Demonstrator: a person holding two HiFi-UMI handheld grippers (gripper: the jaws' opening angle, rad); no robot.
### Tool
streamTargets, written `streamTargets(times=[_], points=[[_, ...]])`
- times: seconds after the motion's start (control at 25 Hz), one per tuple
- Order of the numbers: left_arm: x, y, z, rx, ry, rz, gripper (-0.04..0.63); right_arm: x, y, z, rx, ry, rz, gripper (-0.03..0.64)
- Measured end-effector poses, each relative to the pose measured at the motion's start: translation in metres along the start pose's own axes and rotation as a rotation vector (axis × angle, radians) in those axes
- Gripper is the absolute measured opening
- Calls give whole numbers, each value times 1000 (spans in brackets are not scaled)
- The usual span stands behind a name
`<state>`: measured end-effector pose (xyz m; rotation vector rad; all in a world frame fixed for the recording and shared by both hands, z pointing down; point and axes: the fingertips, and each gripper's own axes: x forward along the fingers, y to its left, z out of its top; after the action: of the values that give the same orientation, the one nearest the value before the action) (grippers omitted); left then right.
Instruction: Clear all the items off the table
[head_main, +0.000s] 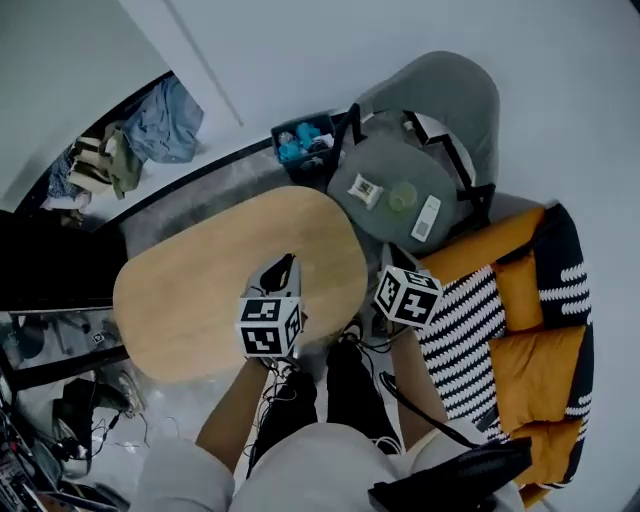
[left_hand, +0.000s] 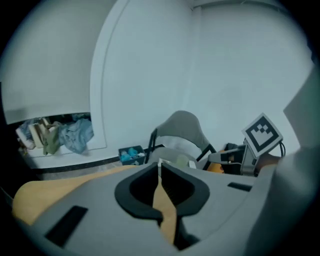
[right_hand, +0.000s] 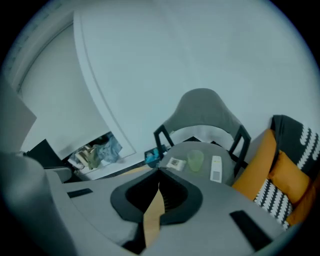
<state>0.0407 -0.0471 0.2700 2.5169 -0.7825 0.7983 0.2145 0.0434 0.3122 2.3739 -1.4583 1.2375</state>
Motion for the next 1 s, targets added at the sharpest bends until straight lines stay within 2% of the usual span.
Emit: streamTargets(times=[0.08,0.28,0.44,0.6,0.76,1.0], points=[[-49,32,8,-38,-48,53,10,-14,52,4,-48,-14,51,23],[-164,92,13,-124,-130,126,8,-58,160,2,-144,-23,136,25],[-240,128,30,-146,-229,176,8,-92,226,4,-218,-48,175,24],[-300,150,54,-131,-335,229,8,-129,271,12,-277,-114,229,25],[-343,159,79,-125,-427,280,8,-168,307,42,-355,-223,286,25],[-379,158,78,-160,-491,393,8,-200,331,69,-430,-301,386,25]])
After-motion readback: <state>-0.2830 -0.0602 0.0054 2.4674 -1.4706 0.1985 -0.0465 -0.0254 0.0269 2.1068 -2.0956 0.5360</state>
